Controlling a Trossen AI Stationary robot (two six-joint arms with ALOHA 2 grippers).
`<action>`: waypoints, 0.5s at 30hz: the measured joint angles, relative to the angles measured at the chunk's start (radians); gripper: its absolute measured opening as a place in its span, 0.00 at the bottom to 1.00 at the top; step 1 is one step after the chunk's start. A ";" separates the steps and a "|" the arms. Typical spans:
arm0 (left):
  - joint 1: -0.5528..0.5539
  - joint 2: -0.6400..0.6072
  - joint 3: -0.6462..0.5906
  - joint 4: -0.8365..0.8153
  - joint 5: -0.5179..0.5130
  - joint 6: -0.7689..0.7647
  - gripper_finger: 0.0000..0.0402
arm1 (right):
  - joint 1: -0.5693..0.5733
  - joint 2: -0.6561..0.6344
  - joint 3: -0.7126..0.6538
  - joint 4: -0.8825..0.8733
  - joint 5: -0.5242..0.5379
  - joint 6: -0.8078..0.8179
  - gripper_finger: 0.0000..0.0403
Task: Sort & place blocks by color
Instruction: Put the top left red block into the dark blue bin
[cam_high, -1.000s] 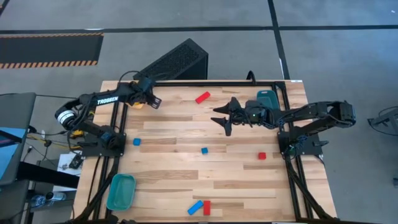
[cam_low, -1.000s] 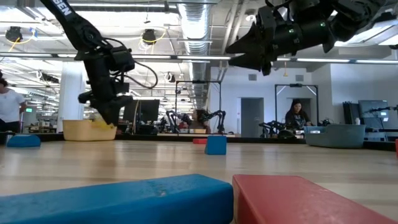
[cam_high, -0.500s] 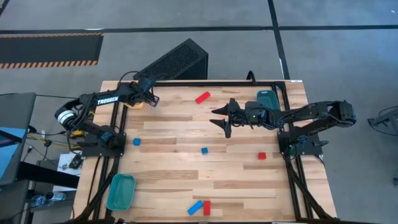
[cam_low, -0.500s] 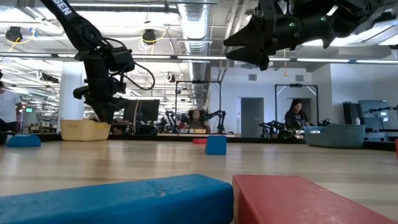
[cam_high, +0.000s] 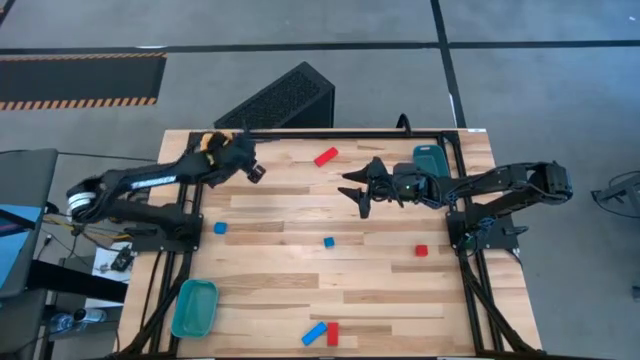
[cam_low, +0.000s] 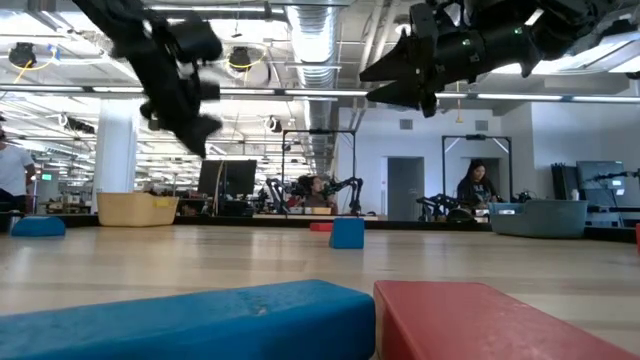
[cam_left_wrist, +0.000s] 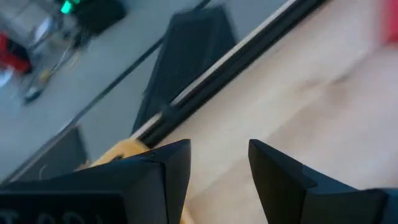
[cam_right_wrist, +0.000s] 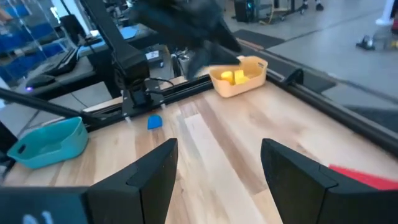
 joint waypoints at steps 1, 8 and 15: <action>-0.030 -0.037 0.000 -0.019 0.008 -0.009 0.38 | 0.005 0.006 0.000 -0.001 0.003 0.018 0.63; -0.256 -0.261 -0.104 -0.021 0.203 -0.143 0.38 | 0.088 0.183 0.002 0.134 0.036 0.148 0.63; -0.530 -0.382 -0.272 -0.022 0.221 -0.261 0.38 | 0.185 0.376 0.120 0.105 0.056 0.237 0.63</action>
